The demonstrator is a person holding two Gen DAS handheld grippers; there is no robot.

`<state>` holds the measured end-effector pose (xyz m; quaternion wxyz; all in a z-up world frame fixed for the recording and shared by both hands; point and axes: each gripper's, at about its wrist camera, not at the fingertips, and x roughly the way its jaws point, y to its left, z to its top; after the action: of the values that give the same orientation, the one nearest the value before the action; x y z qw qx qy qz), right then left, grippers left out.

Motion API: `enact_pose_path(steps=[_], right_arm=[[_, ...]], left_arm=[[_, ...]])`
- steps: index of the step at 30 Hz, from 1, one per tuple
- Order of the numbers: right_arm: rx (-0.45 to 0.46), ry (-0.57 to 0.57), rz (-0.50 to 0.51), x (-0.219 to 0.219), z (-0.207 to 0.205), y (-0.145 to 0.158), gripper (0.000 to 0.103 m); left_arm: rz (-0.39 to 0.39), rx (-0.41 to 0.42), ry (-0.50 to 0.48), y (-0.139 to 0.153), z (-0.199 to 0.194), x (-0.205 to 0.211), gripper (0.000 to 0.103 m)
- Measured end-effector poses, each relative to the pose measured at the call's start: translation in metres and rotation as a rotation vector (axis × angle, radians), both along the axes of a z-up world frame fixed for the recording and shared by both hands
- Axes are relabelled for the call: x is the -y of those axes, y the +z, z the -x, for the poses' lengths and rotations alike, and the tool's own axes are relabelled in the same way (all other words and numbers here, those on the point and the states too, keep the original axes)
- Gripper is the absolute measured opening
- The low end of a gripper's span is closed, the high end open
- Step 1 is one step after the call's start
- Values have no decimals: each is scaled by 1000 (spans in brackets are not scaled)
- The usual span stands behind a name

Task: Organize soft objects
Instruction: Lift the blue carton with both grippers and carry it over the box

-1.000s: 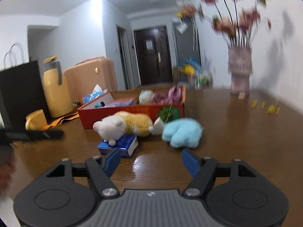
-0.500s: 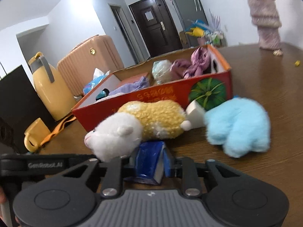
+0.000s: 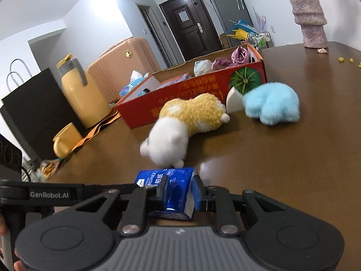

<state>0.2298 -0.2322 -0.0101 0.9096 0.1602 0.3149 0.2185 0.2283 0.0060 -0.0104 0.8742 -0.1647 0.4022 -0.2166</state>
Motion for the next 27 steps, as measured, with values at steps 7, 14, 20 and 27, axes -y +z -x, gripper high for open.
enact_pose_path(steps=[7, 14, 20, 27], right_arm=[[17, 10, 15, -2, 31, 2, 20], [44, 25, 25, 1, 42, 6, 20], [111, 16, 15, 3, 42, 19, 20], [272, 10, 31, 6, -14, 80, 20]], left_arm=[[-17, 9, 17, 5, 31, 1, 18], [-9, 29, 4, 9, 41, 1, 18], [41, 86, -10, 24, 37, -4, 18], [111, 213, 2, 80, -31, -10, 18]])
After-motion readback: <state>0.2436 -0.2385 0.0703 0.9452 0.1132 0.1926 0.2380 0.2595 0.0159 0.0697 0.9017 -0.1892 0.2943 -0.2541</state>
